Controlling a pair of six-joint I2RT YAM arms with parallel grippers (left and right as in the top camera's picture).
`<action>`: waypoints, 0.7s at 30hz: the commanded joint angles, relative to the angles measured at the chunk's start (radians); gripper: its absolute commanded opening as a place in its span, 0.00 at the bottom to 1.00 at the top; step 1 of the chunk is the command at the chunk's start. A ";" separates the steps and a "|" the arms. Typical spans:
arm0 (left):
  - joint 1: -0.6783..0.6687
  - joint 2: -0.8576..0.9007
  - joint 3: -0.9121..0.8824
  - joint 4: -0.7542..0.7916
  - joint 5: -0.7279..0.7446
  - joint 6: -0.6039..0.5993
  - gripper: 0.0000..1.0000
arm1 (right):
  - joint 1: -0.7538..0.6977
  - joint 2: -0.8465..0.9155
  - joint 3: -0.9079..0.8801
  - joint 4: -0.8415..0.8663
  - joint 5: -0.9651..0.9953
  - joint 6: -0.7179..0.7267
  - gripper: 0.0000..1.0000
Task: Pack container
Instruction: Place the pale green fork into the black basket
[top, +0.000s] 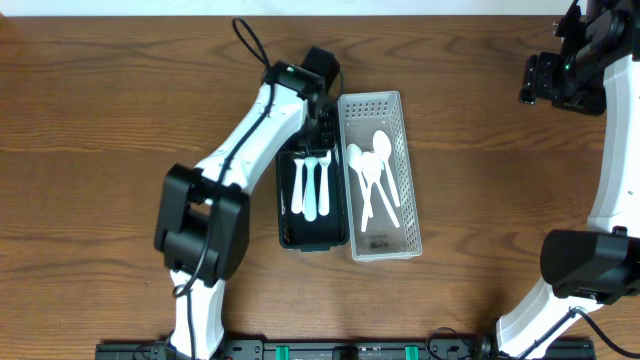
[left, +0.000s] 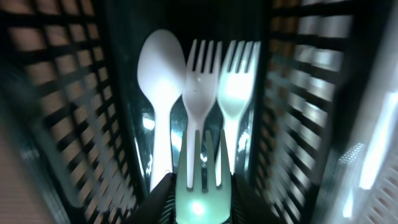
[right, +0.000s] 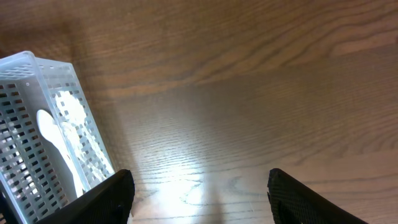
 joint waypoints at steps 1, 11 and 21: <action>0.002 0.041 -0.008 -0.005 -0.001 -0.009 0.55 | 0.002 0.002 -0.003 -0.001 -0.008 -0.019 0.72; 0.002 -0.038 -0.006 -0.003 -0.087 0.132 0.58 | 0.003 -0.003 -0.002 0.052 -0.013 -0.019 0.71; 0.015 -0.381 -0.006 0.129 -0.308 0.340 0.82 | 0.154 -0.106 -0.002 0.319 -0.045 -0.057 0.78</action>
